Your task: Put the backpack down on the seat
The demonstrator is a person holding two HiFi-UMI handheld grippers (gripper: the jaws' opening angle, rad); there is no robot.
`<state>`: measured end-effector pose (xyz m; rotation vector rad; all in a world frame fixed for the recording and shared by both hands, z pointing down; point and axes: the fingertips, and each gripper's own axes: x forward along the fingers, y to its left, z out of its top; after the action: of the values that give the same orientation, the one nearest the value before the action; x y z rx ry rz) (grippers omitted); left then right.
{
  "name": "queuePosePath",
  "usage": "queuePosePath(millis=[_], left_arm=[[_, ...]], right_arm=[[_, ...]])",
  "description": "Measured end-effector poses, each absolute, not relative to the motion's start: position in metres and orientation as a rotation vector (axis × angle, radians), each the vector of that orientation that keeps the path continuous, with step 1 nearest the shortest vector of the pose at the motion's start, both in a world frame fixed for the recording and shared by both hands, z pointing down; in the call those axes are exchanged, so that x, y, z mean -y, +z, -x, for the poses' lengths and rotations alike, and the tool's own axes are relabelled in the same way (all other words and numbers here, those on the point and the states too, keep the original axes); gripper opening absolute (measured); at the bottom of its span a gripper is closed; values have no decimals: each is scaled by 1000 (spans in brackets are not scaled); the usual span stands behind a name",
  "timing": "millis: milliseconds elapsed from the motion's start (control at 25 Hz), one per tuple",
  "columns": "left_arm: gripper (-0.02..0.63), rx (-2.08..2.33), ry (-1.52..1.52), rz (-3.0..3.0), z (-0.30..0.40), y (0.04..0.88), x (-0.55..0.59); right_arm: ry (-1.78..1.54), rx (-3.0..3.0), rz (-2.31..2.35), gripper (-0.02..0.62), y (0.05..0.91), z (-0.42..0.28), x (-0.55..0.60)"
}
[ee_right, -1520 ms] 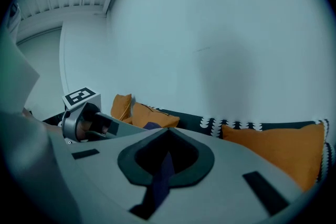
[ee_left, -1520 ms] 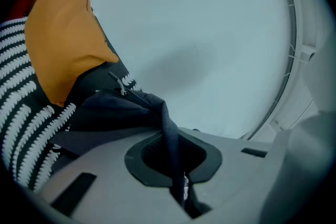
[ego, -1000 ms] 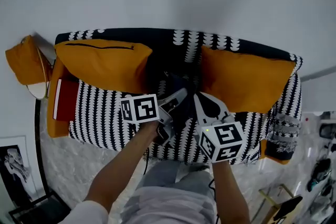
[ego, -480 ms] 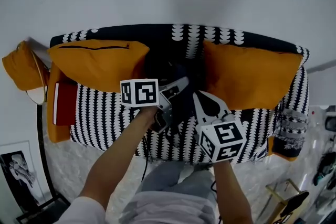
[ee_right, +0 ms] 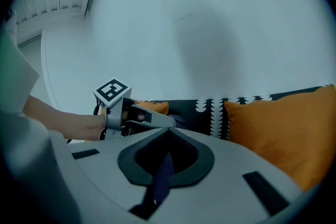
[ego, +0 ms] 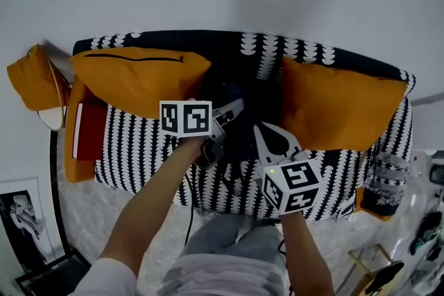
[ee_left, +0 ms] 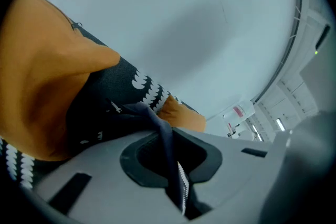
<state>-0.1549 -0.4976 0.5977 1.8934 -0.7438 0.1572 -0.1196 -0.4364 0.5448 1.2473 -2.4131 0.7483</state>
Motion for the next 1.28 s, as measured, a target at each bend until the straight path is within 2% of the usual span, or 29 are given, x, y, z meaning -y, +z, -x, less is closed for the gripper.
queuePosePath(millis=[400, 720, 840, 1000, 1080, 1280], left_arm=[[38, 943, 400, -1932, 192, 624, 498], [83, 1045, 559, -1929, 210, 637, 494], [127, 1102, 625, -1925, 221, 641, 492], [144, 1142, 645, -1908, 231, 644, 487], [173, 1195, 674, -1910, 242, 642, 485], [176, 1248, 682, -1913, 260, 635, 475]], right_arm=[[760, 2426, -1191, 2, 554, 133, 435], [783, 2436, -1163, 2, 563, 139, 434], [786, 2442, -1146, 2, 565, 144, 433], [787, 2450, -1116, 2, 567, 153, 431], [788, 2455, -1101, 2, 568, 159, 430], [781, 2466, -1065, 2, 568, 171, 427]])
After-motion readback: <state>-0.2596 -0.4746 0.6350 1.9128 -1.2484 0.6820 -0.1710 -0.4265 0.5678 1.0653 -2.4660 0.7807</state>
